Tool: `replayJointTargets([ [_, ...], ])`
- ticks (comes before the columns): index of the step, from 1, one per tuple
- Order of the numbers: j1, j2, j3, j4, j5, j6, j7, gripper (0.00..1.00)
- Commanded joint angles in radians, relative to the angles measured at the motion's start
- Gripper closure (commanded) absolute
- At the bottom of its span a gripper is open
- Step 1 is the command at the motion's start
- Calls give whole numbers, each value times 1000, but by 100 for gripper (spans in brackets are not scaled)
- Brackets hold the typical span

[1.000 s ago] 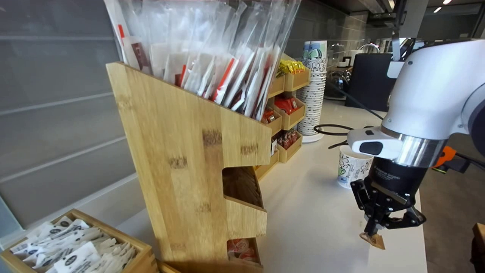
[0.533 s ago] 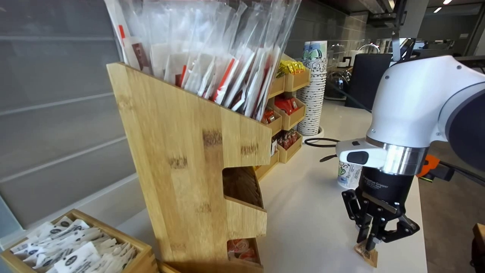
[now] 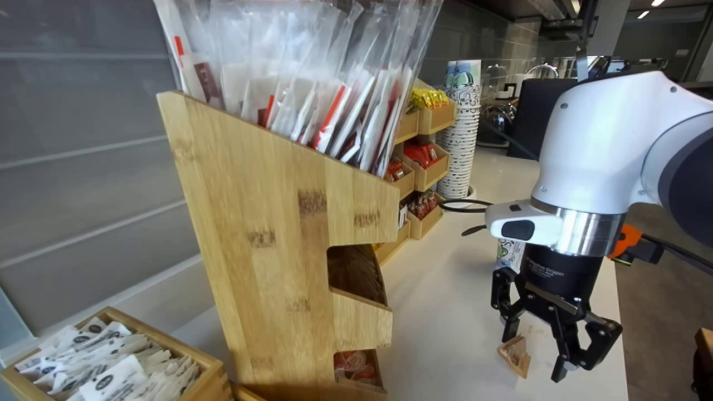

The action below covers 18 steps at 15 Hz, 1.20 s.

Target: Lift the brown sachet and pour some of its content into the cup

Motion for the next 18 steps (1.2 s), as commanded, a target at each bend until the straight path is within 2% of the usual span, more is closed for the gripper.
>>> replayJointTargets([
  [1,55,12,-24,16,-1,-12,-13,1],
  [6,86,62,-26,12,12,24,-36,0],
  [13,76,143,-13,23,7,67,-89,0],
  [18,71,124,-4,40,-12,65,-49,0],
])
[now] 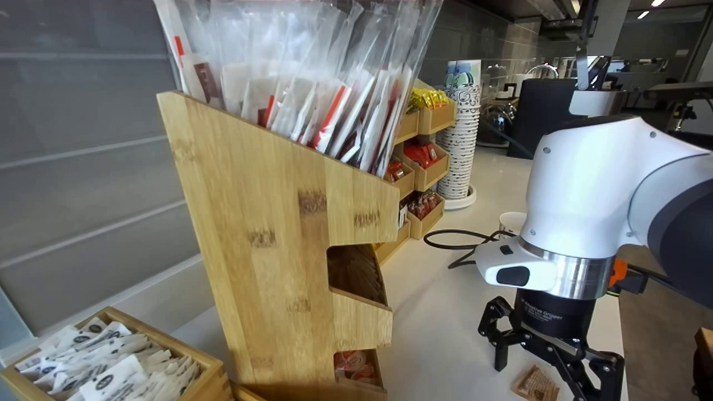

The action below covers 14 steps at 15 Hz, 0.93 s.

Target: Lift the brown sachet and pour some of its content into the cup

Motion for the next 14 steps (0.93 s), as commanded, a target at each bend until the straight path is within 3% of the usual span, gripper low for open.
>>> replayJointTargets([
  [1,0,-5,5,25,-14,3,30,0],
  [8,-11,-111,6,36,-122,-99,305,0],
  [14,-5,-302,-6,25,-185,-268,538,0],
])
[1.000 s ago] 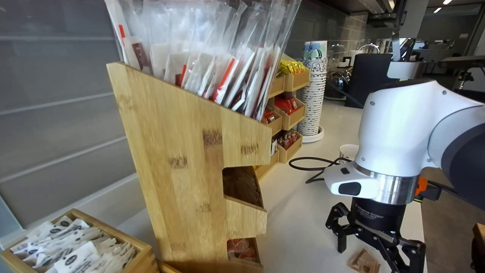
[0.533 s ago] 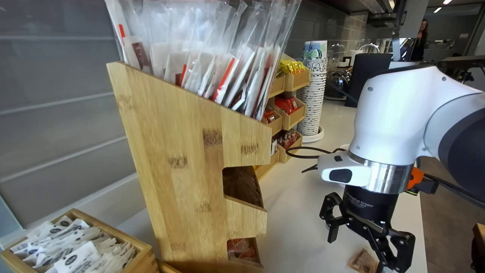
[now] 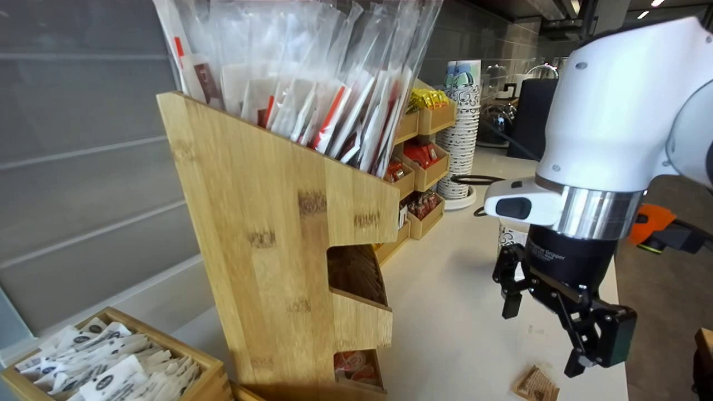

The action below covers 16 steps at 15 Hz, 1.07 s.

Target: Lift the brown sachet and pour some of its content into the cup

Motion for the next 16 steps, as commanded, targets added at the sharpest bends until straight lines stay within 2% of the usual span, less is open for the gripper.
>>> replayJointTargets([
  [1,2,-153,-4,-14,-57,-118,149,0],
  [9,1,-343,1,29,-105,-342,390,0],
  [16,-4,-428,14,43,-120,-373,520,0],
])
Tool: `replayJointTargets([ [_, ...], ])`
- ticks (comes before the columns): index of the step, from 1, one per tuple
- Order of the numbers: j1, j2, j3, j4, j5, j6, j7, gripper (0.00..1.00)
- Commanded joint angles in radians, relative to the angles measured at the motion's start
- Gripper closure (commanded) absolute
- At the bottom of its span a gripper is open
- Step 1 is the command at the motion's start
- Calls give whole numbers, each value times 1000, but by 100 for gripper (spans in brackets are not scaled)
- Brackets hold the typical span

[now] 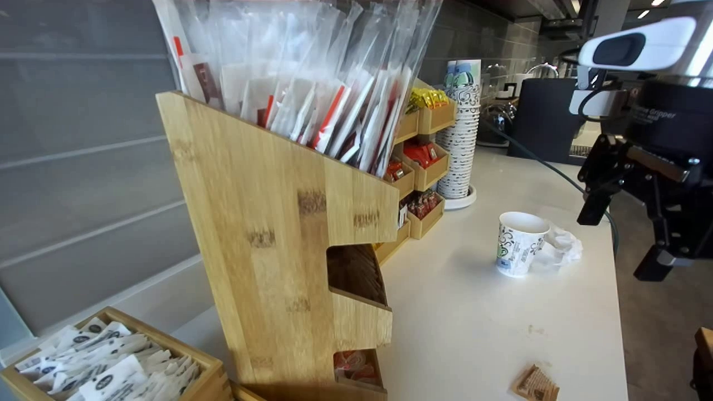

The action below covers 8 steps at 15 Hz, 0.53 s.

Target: Lift the brown sachet and pour some of its content into the cup

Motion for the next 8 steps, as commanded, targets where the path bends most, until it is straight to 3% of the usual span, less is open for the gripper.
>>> replayJointTargets([
  [1,12,-8,-10,3,-8,-2,24,0],
  [8,10,-27,-8,3,-7,-3,45,0],
])
